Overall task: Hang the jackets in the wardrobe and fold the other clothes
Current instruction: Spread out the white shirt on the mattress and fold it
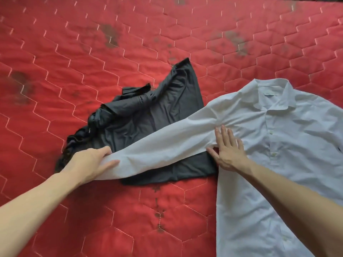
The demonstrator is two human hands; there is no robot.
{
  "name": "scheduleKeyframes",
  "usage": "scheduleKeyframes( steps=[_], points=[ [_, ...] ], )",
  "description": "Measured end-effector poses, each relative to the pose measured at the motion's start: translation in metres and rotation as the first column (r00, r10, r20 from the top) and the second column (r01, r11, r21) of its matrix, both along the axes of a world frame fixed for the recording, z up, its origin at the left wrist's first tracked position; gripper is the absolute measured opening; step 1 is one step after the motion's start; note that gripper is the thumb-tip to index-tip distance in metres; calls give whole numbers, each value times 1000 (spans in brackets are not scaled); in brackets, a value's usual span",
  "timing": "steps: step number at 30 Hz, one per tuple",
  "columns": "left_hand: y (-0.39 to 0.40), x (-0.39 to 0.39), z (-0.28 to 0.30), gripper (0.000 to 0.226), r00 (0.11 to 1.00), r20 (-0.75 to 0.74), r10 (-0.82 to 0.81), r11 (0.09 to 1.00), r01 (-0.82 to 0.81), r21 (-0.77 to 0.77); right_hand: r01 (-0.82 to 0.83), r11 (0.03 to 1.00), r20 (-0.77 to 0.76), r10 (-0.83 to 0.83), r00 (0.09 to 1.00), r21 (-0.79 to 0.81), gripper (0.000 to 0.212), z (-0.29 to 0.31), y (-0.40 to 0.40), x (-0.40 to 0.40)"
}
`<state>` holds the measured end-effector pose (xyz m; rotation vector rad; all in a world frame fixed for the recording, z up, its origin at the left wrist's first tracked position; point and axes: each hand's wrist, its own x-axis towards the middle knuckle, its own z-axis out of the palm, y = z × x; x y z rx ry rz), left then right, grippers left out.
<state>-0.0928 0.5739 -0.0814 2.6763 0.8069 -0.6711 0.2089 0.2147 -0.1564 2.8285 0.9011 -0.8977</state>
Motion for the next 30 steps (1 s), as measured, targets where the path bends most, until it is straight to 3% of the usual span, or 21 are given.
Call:
scheduleKeyframes(
  steps=[3,6,8,12,14,17,19,23,27,30],
  points=[
    [-9,-10,-18,36,983,-123,-137,990,140,15,17,999,-58,-19,998,-37,92,-2,5,4],
    [-9,-16,-24,17,997,11,81,992,-80,-99,-32,993,-122,18,992,-113,100,4,7,11],
    [-2,-19,-20,18,975,63,213,963,-199,-180,-54,990,-120,38,992,-132,101,10,9,13],
    [21,-26,-9,24,950,177,259,965,-246,-92,-199,957,303,130,944,210,72,30,25,18],
    [32,-29,-5,30,922,194,336,942,-329,-70,-339,899,423,203,883,277,61,30,37,18],
    [44,-38,-4,25,896,112,430,903,-428,-43,-417,904,171,398,901,90,66,22,62,4],
    [45,-46,-7,20,843,96,529,847,-519,-115,-377,926,22,377,926,-8,64,6,75,-7],
    [35,-57,-10,15,683,61,728,643,-649,-407,-348,937,-83,349,933,27,67,-5,95,-21],
    [20,-60,-7,16,513,-3,858,428,-719,-548,-344,938,-78,347,935,44,69,0,98,-25],
    [0,-50,0,10,450,25,893,364,-687,-629,-362,918,36,361,932,160,78,10,90,-38]
  ],
)
